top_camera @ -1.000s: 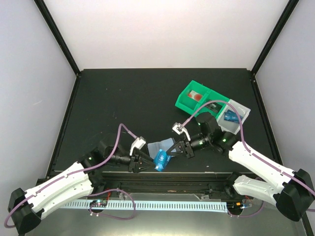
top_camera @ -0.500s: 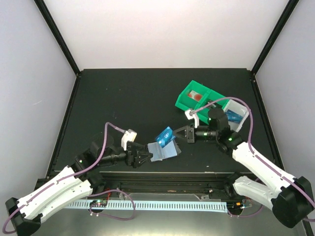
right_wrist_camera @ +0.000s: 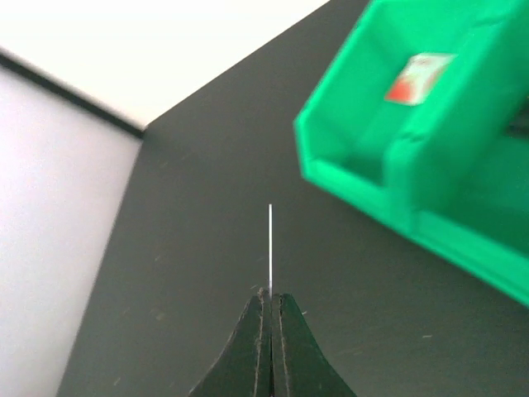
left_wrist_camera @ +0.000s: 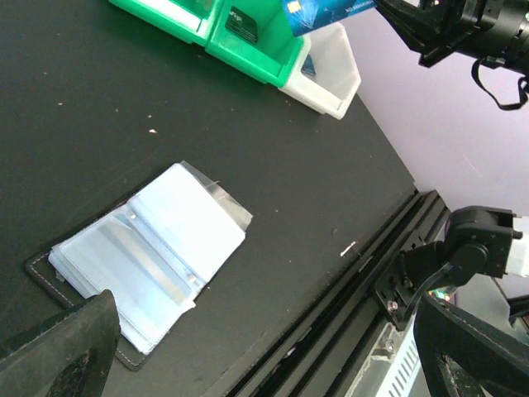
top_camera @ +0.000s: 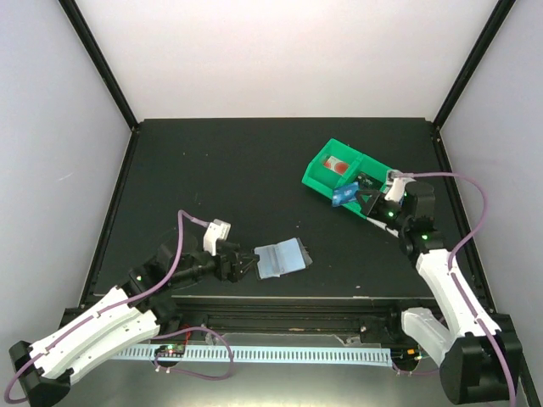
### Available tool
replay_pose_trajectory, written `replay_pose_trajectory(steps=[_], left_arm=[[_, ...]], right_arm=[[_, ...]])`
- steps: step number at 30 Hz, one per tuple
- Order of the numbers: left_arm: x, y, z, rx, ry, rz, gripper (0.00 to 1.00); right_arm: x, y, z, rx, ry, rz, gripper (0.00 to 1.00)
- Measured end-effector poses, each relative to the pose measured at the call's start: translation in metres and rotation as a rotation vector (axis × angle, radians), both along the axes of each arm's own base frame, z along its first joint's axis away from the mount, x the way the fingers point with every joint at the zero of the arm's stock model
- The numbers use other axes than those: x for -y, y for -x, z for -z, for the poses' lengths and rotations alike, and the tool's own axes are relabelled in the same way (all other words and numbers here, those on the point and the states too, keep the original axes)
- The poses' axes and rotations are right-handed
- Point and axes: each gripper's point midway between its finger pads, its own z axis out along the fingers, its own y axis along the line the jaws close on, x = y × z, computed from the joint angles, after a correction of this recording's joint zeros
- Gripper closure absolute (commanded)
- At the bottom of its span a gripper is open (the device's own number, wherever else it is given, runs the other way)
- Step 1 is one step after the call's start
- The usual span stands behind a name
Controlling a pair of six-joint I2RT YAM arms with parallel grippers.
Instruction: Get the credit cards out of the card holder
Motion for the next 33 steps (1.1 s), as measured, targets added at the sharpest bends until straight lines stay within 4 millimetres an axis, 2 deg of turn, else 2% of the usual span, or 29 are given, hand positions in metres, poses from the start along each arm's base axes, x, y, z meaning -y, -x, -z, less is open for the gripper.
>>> replay_pose_trajectory(steps=[5,8,12,15,18,22,24,33], left_arm=[[-0.002,-0.003,0.001,0.003,-0.007,-0.022,0.01],[-0.003,-0.004,0.002,0.001,-0.007,-0.027,0.01],[-0.002,-0.004,0.001,0.0,-0.004,-0.028,0.01],[-0.001,-0.005,0.002,0.001,0.002,-0.03,0.01],[0.0,-0.006,0.004,-0.003,0.006,-0.032,0.01],[0.003,-0.008,0.008,-0.017,0.006,-0.036,0.01],[0.004,-0.009,0.011,-0.027,0.003,-0.038,0.01],[0.007,-0.008,0.016,-0.05,0.003,-0.025,0.01]], right_arm=[[0.05,-0.014,0.014,-0.018,0.066,0.222,0.99],[0.087,-0.02,0.019,-0.035,0.112,0.371,0.99],[0.136,-0.019,0.017,-0.027,0.17,0.557,0.99],[0.157,-0.02,0.013,-0.017,0.203,0.632,0.99],[0.173,-0.027,0.015,-0.026,0.219,0.669,0.99],[0.189,-0.039,0.038,-0.091,0.216,0.692,0.99],[0.191,-0.046,0.051,-0.117,0.207,0.687,0.99],[0.192,-0.075,0.08,-0.128,0.165,0.662,0.99]])
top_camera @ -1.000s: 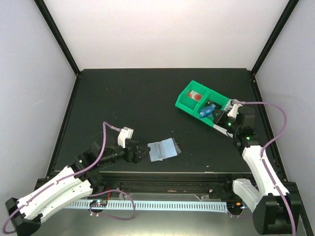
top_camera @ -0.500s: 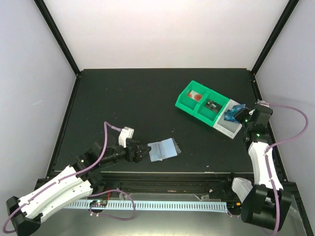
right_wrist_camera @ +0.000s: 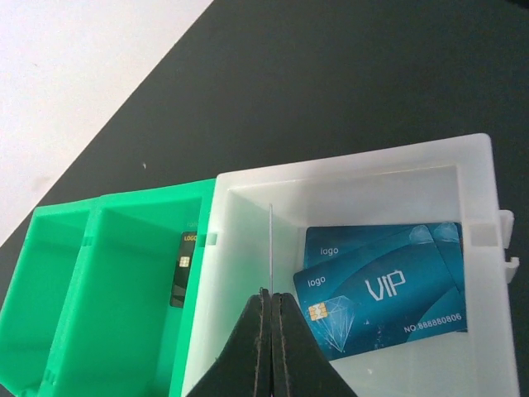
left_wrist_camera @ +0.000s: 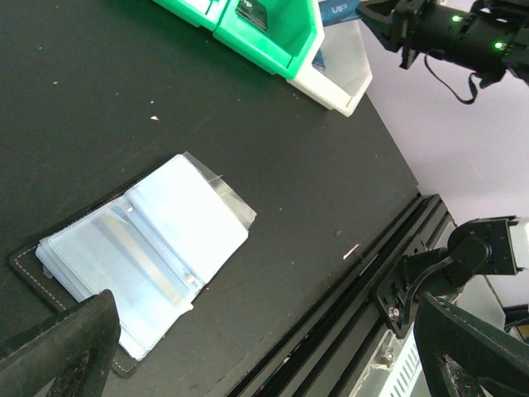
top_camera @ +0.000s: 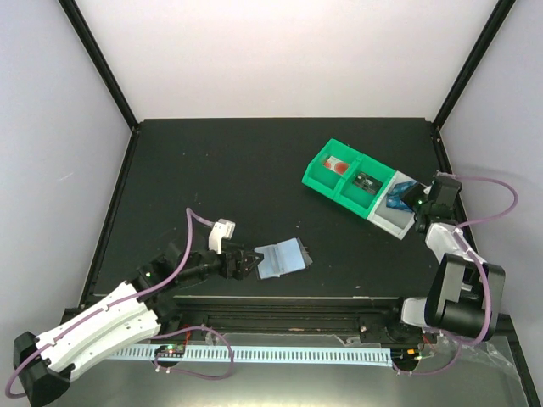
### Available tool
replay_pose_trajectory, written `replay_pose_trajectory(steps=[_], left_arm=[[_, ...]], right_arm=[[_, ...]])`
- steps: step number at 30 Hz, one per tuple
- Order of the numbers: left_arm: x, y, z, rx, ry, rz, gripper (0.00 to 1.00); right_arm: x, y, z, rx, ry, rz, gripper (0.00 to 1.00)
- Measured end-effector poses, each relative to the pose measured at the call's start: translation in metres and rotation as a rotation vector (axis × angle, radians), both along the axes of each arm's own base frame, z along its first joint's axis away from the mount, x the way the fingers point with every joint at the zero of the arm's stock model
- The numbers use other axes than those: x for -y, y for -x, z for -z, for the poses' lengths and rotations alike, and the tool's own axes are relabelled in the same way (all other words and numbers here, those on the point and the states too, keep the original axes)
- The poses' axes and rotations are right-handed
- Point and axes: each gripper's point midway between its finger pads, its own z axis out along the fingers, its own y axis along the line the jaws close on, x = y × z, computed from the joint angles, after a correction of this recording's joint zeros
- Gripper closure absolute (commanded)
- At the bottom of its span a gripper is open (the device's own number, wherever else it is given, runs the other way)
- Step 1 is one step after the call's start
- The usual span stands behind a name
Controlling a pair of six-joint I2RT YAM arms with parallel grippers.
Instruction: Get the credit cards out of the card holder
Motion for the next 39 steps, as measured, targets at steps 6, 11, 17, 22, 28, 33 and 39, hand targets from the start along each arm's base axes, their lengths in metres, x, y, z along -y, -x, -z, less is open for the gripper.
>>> replay_pose_trajectory(steps=[6,11,17,22,28,33,39], left_arm=[[0.001,0.003,0.003,-0.003,0.019,0.013,0.01],[0.0,0.005,0.008,-0.015,0.019,0.014,0.01],[0.0,0.006,0.004,-0.008,0.033,0.014,0.01],[-0.001,0.006,0.004,-0.007,0.034,0.015,0.01],[-0.002,0.007,0.007,-0.018,0.023,0.013,0.01],[-0.002,0.008,0.008,-0.022,0.021,0.013,0.01],[-0.001,0.007,0.014,-0.048,0.007,0.008,0.03]], right_arm=[[-0.001,-0.005,0.012,-0.017,-0.012,-0.01,0.99],[0.001,-0.005,0.023,-0.044,-0.012,-0.002,0.98],[0.009,-0.005,0.044,-0.111,0.004,0.029,0.9],[0.015,-0.005,0.042,-0.12,0.032,0.053,0.81],[0.019,-0.004,0.04,-0.141,0.03,0.075,0.68],[0.019,-0.002,0.028,-0.146,0.014,0.093,0.64],[0.006,-0.005,-0.006,-0.099,0.013,0.056,0.62]])
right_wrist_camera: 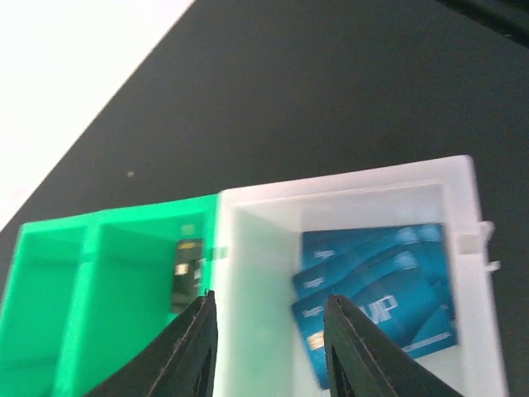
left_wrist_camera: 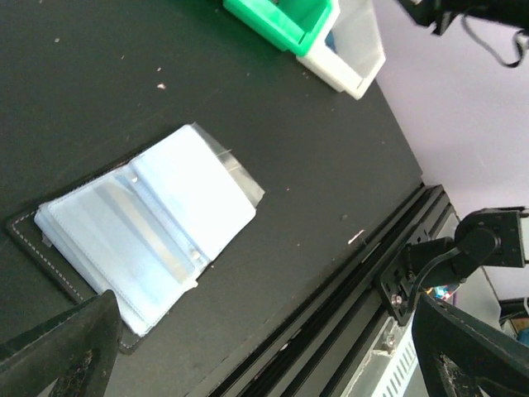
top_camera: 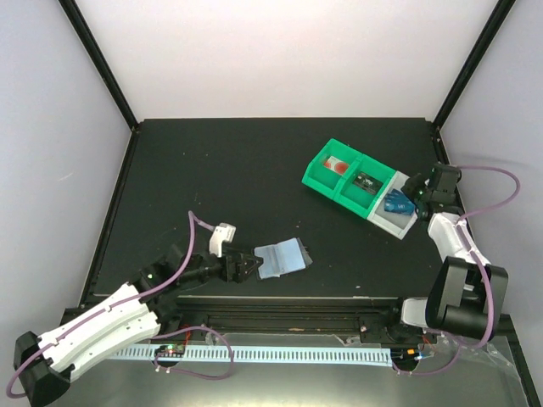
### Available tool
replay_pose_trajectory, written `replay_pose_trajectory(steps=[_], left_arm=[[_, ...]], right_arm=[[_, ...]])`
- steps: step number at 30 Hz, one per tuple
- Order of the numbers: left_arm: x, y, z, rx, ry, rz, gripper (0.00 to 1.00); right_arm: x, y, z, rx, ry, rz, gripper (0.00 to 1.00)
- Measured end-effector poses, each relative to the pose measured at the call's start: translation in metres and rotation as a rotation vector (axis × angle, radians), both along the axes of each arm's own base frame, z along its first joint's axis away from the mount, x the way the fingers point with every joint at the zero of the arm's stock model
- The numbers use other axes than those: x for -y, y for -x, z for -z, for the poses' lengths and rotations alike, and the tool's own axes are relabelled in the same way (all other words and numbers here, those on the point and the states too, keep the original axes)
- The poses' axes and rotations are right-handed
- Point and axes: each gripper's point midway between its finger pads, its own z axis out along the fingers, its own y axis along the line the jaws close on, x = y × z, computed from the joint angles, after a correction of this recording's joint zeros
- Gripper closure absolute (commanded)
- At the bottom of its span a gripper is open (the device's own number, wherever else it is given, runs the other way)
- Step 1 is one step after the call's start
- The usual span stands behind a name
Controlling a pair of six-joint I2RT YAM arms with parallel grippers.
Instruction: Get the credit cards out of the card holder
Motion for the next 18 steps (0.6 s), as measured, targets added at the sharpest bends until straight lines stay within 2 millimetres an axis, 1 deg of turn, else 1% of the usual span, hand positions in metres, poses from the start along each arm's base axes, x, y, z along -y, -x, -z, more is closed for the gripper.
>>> replay_pose_trajectory(steps=[4,7,9,13,15,16,18], left_arm=[[0.001,-0.001,0.01,-0.037,-0.023,-0.006,0.04],[0.003,-0.003,0.014,-0.056,-0.032,-0.012,0.04],[0.003,-0.005,0.016,-0.059,-0.036,-0.022,0.05],[0.004,-0.008,0.022,-0.08,-0.052,-0.038,0.05],[0.004,-0.01,0.026,-0.091,-0.057,-0.046,0.06],[0.005,-0.011,0.027,-0.095,-0.055,-0.049,0.06],[0.005,-0.012,0.029,-0.1,-0.052,-0.055,0.06]], right_arm=[[-0.024,0.0,-0.022,0.034,-0.013,-0.077,0.62],[-0.047,0.002,-0.037,0.063,-0.02,-0.152,0.62],[-0.07,0.006,-0.048,0.09,-0.02,-0.225,0.61],[-0.123,0.018,-0.07,0.154,-0.032,-0.387,0.61],[-0.145,0.026,-0.074,0.166,-0.045,-0.455,0.61],[-0.155,0.03,-0.072,0.164,-0.052,-0.488,0.61],[-0.179,0.042,-0.062,0.143,-0.066,-0.558,0.61]])
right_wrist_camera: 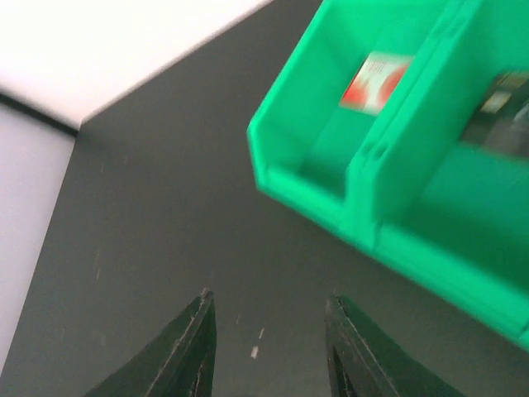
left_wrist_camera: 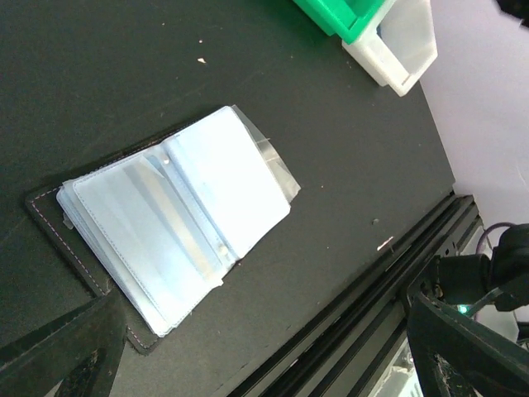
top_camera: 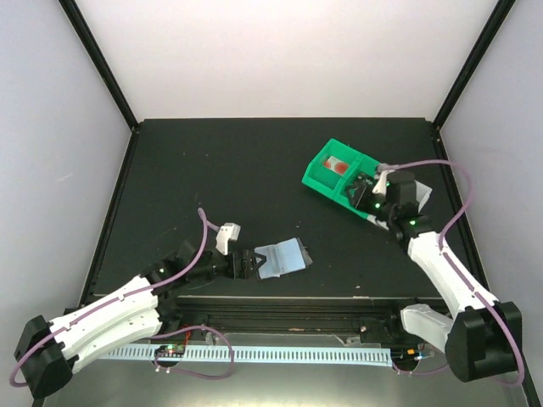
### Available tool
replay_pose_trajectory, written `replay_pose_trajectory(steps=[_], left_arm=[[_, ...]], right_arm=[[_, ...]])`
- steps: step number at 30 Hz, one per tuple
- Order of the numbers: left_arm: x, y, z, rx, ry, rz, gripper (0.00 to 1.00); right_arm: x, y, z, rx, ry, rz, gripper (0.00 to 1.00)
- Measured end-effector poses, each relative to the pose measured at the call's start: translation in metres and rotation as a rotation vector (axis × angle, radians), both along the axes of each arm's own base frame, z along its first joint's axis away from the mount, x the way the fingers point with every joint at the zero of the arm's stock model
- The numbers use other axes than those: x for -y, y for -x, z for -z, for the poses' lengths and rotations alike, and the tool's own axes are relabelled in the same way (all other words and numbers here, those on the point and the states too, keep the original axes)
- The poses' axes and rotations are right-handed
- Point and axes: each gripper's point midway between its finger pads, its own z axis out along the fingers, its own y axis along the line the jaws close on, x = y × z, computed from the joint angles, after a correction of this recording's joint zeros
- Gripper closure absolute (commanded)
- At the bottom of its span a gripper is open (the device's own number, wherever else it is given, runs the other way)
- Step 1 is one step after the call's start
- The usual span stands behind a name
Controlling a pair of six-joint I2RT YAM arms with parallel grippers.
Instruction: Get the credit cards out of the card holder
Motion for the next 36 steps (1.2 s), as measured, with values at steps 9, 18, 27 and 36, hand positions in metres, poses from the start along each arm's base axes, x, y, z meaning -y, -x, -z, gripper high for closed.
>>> replay_pose_trajectory(steps=[9,18,27,36], left_arm=[[-0.001,-0.001,0.011,-0.013,0.012,-0.024,0.06],[-0.001,-0.004,0.023,-0.032,0.012,-0.044,0.06],[0.0,-0.008,0.032,-0.043,-0.01,-0.056,0.06],[-0.005,-0.013,0.04,-0.05,-0.022,-0.093,0.04]], right_arm=[[-0.09,0.075,0.062,-0.141,0.023,-0.338,0.61],[-0.124,0.111,0.114,-0.254,0.084,-0.497,0.58],[-0.145,0.123,0.147,-0.303,0.11,-0.576,0.7],[-0.161,0.152,0.167,-0.339,0.118,-0.633,0.83]])
